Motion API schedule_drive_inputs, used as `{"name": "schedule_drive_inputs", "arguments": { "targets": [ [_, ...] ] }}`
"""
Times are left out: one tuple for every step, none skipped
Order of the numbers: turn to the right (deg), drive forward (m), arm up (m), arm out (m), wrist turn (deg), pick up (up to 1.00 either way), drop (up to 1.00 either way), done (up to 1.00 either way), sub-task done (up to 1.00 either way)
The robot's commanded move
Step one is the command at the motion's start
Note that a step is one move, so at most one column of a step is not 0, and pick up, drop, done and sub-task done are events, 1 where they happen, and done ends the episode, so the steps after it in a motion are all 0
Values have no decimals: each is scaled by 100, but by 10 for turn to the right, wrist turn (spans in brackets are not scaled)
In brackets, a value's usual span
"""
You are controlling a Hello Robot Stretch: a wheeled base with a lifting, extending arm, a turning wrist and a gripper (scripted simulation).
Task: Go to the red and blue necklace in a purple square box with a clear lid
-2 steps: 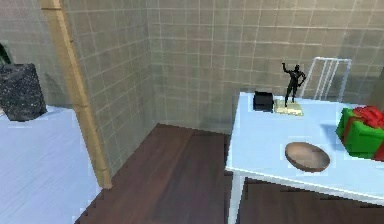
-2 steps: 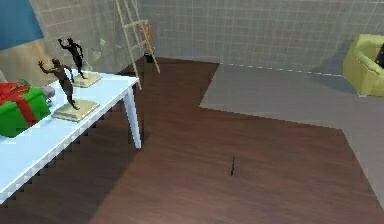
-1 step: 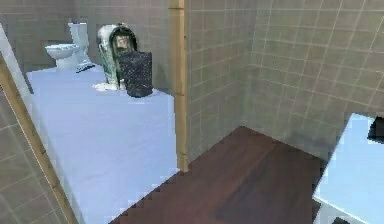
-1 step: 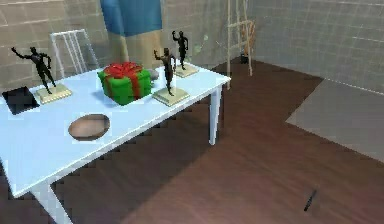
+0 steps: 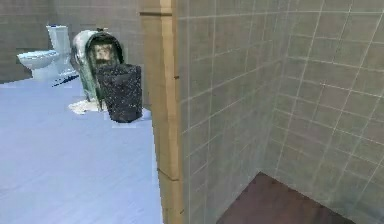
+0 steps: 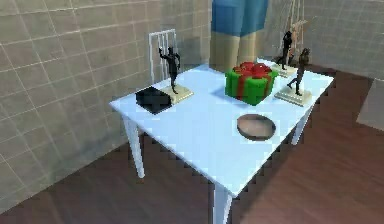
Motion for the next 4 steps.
{"name": "schedule_drive_inputs", "arguments": {
  "targets": [
    [450,0,0,0,0,0,0,0,0],
    [30,0,0,0,0,0,0,0,0],
    [0,40,0,0,0,0,0,0,0],
    [450,0,0,0,0,0,0,0,0]
  ]
}}
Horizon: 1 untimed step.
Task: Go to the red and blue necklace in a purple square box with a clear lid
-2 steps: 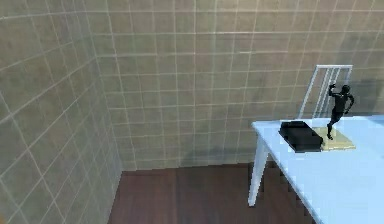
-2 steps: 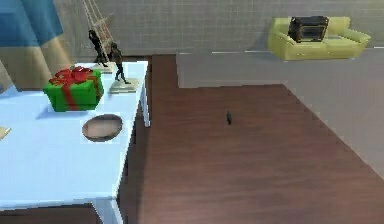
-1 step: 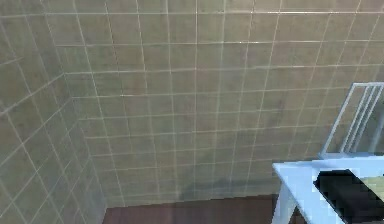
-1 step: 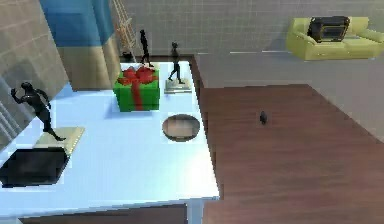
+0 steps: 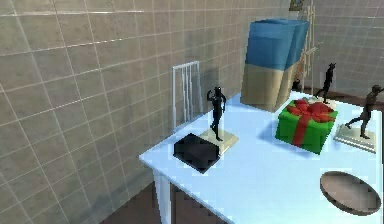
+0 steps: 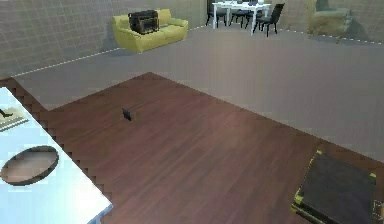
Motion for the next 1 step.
{"name": "schedule_drive_inputs", "arguments": {
  "targets": [
    [0,0,0,0,0,0,0,100,0]
  ]
}}
